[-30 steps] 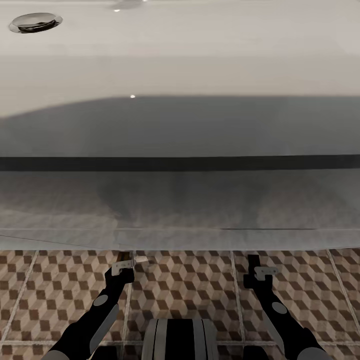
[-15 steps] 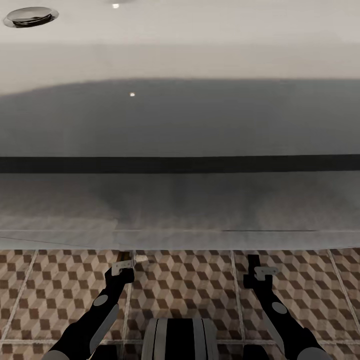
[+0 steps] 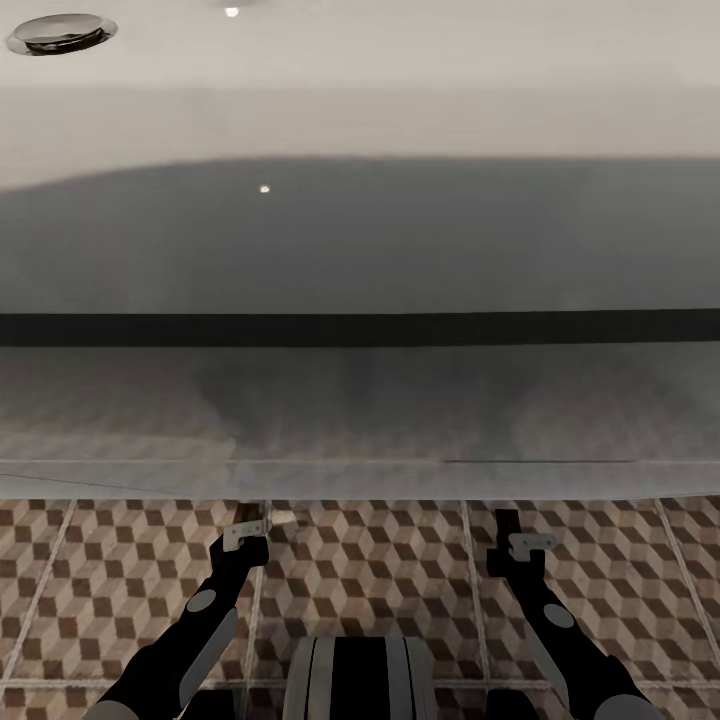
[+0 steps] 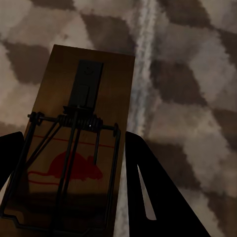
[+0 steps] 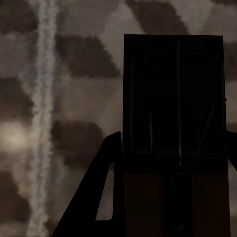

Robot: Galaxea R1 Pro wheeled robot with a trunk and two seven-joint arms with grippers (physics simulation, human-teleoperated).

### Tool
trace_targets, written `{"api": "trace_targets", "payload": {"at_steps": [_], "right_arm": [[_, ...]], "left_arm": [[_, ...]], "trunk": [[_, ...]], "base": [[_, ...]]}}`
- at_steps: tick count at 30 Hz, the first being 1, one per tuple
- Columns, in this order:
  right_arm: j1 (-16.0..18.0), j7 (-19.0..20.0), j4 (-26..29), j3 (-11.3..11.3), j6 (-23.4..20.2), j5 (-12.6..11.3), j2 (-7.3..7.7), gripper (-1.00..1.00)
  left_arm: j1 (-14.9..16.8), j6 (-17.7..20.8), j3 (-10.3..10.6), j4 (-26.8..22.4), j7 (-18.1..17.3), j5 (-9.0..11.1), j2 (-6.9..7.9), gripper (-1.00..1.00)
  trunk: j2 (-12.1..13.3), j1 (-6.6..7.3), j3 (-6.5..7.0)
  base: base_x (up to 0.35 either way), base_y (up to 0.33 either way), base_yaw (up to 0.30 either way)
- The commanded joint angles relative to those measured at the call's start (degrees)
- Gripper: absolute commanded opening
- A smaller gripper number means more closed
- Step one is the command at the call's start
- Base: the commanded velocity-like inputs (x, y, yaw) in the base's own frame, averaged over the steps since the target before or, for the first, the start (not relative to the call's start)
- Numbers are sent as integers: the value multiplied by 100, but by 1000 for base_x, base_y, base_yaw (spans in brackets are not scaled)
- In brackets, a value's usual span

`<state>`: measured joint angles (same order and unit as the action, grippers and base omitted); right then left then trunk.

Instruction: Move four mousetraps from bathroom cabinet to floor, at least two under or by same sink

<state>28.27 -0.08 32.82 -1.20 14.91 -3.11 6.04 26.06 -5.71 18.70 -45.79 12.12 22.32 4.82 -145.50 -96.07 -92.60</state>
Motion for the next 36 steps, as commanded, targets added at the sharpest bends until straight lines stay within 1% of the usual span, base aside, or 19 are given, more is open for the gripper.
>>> {"api": "trace_targets", "payload": {"at_steps": [1, 16, 25, 27, 30, 33, 36], "right_arm": [[2, 8, -4, -12, 21, -40, 3, -100], [3, 2, -4, 1, 21, -40, 3, -100], [3, -18, -4, 14, 21, -70, 3, -100], [3, -18, -4, 14, 21, -73, 3, -100], [3, -19, -4, 14, 21, -68, 3, -100], [3, -19, -4, 10, 21, -61, 3, -100], [3, -19, -13, 5, 21, -70, 3, -100]], "left_arm": [[5, -27, 46, 0, 63, 39, 10, -100], [5, -19, 54, 0, 47, 40, 10, -100], [3, -83, 11, -12, 72, 54, 16, -100], [1, -288, 6, -9, 80, 45, 25, -100], [-12, -755, 3, 10, 94, 44, 56, -100], [-18, -1010, 19, 125, 96, 35, 50, -100], [-21, -1108, 36, 299, 90, 32, 26, -100]], "trunk": [[-1, 1, -3], [-1, 1, -3], [-1, 1, -3], [-1, 1, -3], [-1, 1, -3], [-1, 1, -3], [-1, 1, -3]], "base": [[0, 0, 0], [0, 0, 0], [0, 0, 0], [0, 0, 0], [0, 0, 0], [0, 0, 0], [0, 0, 0]]}}
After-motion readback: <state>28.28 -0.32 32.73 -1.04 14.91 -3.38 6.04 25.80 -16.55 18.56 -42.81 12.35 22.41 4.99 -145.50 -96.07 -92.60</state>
